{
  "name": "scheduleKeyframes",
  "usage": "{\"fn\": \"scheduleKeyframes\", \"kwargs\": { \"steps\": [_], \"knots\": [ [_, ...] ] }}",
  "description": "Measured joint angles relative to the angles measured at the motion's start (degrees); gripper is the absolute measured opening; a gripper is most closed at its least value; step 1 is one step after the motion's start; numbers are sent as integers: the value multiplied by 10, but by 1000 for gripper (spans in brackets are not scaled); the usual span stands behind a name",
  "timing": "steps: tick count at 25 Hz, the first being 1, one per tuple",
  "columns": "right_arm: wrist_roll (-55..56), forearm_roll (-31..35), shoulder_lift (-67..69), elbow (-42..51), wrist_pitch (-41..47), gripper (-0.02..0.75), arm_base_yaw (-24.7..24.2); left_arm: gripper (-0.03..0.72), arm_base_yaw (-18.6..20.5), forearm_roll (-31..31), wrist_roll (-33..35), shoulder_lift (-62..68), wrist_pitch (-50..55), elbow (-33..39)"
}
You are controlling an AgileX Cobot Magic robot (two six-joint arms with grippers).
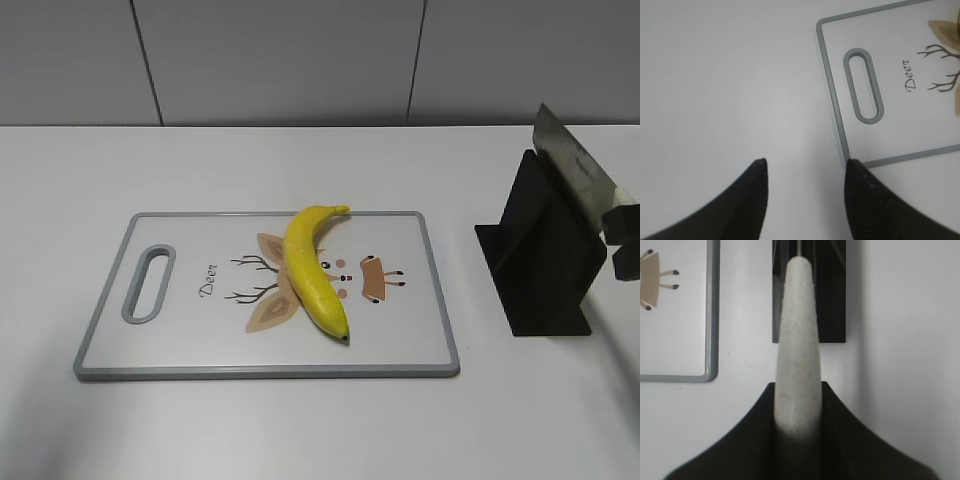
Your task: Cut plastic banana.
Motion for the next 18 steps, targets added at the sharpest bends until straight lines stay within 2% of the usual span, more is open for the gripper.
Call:
{"fn": "scheduleKeyframes", "kwargs": {
  "steps": [18],
  "knots": [
    [-16, 3, 72, 27, -53, 175, 1, 486, 0, 0, -1, 0, -15, 4]
  ]
}}
